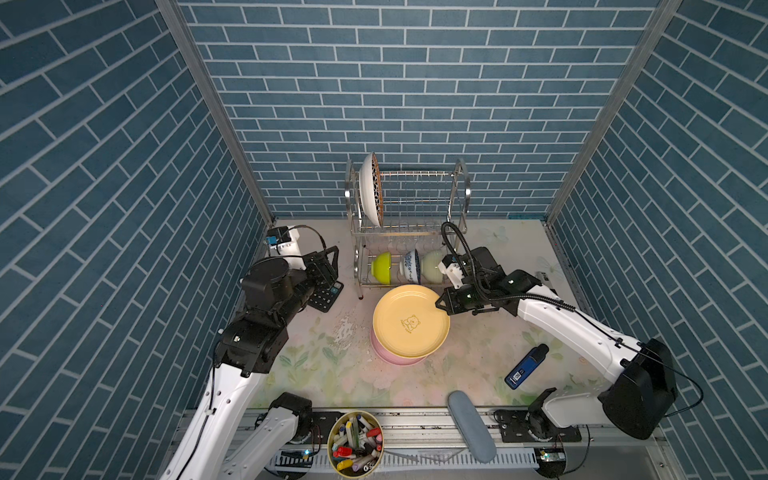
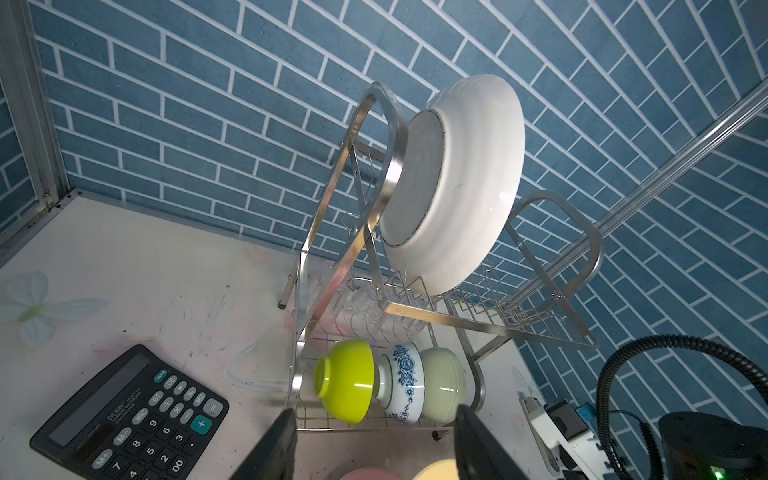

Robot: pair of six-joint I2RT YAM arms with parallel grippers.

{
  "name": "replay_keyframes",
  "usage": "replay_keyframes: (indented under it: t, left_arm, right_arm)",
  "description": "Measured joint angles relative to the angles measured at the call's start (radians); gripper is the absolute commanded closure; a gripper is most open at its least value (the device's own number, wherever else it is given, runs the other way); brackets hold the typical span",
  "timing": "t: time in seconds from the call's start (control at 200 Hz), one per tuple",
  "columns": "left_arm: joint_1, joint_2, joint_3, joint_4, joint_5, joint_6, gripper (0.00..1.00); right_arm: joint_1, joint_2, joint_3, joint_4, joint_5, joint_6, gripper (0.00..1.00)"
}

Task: Unload the mixed dishes from the dish rack
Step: 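Open the left gripper and draw it back while the right lowers the plate, then set the yellow plate onto the pink plate and open the right gripper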

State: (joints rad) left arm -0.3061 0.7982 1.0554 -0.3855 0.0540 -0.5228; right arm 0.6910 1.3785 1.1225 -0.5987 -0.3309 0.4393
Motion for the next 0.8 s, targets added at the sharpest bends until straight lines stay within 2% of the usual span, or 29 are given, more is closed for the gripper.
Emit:
replay_keyframes:
  t: [0.09, 0.18, 0.305, 0.45, 0.8]
  left_arm:
    - [0.0, 0.005, -0.017, 0.016, -0.002, -0.002, 0.36]
    - [0.0, 0.004, -0.049, 0.045, -0.001, -0.003, 0.23]
    - [0.0, -0.008, -0.11, 0.108, 0.002, -0.023, 0.12]
    - [0.0, -0.026, -0.137, 0.164, 0.003, -0.024, 0.01]
    - [0.0, -0.035, -0.174, 0.242, 0.016, -0.024, 0.0]
  right_arm:
    - [0.011, 0.0, -0.053, 0.061, 0.021, 0.037, 1.0]
    - [0.019, -0.001, -0.126, 0.141, 0.056, 0.09, 1.0]
    - [0.024, -0.001, -0.213, 0.227, 0.109, 0.148, 1.0]
    - [0.024, 0.013, -0.226, 0.292, 0.146, 0.17, 1.0]
    - [0.034, 0.151, -0.224, 0.378, 0.136, 0.175, 1.0]
